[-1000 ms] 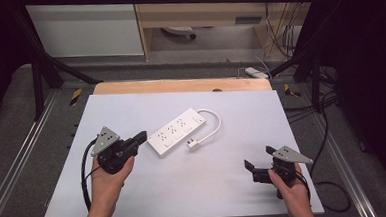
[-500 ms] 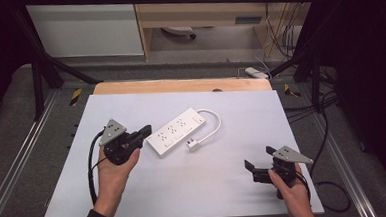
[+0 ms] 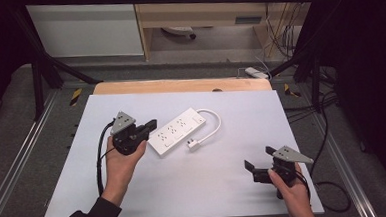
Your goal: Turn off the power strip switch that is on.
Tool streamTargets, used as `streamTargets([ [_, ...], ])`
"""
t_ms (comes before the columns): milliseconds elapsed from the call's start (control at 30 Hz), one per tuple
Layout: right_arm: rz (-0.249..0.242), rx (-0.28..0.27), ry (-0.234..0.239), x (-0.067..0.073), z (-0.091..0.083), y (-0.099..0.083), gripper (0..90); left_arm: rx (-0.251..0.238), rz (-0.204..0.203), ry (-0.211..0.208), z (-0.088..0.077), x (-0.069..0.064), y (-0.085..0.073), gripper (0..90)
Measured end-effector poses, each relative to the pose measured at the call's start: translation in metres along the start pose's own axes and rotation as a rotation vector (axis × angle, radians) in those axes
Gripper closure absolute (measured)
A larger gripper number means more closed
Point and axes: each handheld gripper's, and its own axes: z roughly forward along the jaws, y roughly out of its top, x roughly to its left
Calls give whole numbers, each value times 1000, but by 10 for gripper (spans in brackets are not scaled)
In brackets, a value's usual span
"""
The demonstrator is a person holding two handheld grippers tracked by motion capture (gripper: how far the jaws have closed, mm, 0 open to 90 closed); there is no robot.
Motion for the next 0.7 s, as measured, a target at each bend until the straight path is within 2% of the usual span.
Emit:
streamTargets([
  [700, 8, 5, 9, -1, 1, -1, 20, 76, 23, 4, 27, -1, -6, 900],
])
